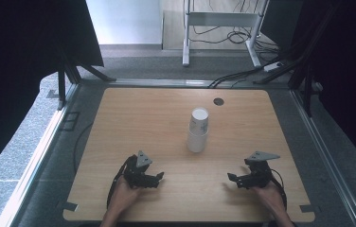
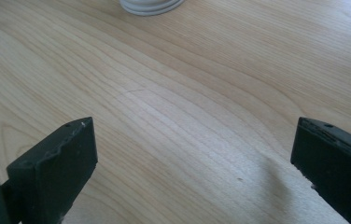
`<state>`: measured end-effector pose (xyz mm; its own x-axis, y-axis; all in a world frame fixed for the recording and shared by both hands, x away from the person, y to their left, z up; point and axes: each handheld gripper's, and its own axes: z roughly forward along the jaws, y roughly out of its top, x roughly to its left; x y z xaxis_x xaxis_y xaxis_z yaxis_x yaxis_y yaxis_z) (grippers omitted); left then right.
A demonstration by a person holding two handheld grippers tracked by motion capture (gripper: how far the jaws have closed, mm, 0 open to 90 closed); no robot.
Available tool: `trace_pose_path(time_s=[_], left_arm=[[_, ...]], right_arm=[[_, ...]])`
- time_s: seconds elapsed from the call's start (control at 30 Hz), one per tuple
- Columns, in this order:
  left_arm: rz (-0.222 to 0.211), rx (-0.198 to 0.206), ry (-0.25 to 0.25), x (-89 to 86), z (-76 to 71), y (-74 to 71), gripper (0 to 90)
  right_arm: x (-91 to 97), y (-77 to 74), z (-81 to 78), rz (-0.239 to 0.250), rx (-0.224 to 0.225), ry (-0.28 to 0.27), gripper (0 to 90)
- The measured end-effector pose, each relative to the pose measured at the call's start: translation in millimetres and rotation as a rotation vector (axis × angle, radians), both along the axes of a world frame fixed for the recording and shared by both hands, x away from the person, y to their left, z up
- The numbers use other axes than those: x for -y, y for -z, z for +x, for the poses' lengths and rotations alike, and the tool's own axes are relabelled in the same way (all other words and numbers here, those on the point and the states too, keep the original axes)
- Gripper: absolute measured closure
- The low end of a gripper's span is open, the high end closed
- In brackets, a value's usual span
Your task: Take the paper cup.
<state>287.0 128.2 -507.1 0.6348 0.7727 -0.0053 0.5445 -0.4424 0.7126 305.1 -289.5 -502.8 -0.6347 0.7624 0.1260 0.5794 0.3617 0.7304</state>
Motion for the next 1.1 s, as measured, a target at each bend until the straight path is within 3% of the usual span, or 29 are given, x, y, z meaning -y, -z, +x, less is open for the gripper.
trace_pose_path(time_s=[0.17, 0.37, 0.57, 1.1], left_arm=[[0.011, 0.005, 0.001, 1.3, 0.0, 1.4, 10.7], [0.044, 0.038, 0.024, 6.0, -1.4, 5.0, 10.7], [0.066, 0.03, 0.037, 8.9, -0.2, 8.6, 10.7], [0.027, 0.009, 0.038, 8.2, 3.7, 2.5, 10.9]], right_arm=[[-2.7, -1.0, -1.0, -0.008, 0.012, -0.012, 1.7], [-4.6, 0.1, -1.2, -0.029, 0.007, -0.031, 2.2], [-4.8, -1.0, -1.5, -0.032, 0.022, -0.047, 2.4], [-5.3, -7.1, 1.8, -0.034, 0.031, -0.069, 0.0]])
